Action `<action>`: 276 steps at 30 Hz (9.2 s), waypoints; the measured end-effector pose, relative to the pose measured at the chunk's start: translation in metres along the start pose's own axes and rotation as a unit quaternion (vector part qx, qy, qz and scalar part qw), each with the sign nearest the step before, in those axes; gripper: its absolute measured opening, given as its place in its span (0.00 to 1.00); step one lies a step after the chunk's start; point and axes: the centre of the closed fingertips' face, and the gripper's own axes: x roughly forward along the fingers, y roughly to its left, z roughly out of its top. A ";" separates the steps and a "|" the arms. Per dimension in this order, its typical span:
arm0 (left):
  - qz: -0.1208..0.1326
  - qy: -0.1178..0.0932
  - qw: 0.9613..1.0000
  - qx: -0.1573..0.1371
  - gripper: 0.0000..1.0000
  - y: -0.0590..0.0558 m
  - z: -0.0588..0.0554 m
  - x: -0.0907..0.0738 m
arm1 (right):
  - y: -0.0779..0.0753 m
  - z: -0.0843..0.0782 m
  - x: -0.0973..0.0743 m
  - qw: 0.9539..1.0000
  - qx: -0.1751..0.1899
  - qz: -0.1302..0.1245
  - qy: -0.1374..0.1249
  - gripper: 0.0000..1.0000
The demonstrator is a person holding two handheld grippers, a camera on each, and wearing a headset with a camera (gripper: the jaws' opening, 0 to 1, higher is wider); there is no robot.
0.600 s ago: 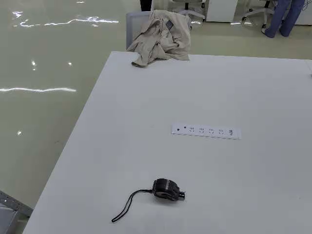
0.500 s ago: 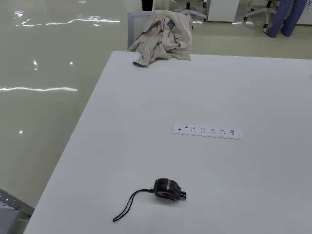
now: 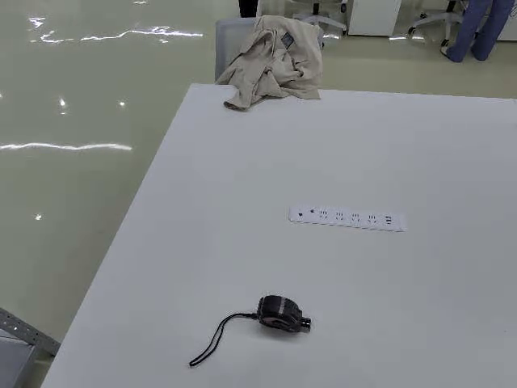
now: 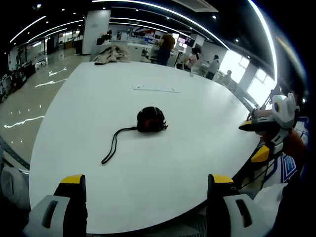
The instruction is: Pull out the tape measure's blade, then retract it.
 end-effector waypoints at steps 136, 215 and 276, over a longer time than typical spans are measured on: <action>-0.147 -0.004 0.966 0.212 0.85 -0.023 0.067 0.136 | -0.050 0.026 0.140 0.988 -0.136 0.064 0.036 0.66; -0.252 0.068 0.829 0.494 0.58 -0.025 0.093 0.224 | -0.094 0.054 0.228 0.920 -0.355 0.154 0.070 0.40; -0.294 0.099 0.779 0.545 0.36 -0.037 0.080 0.244 | -0.085 0.054 0.262 0.917 -0.338 0.201 0.069 0.18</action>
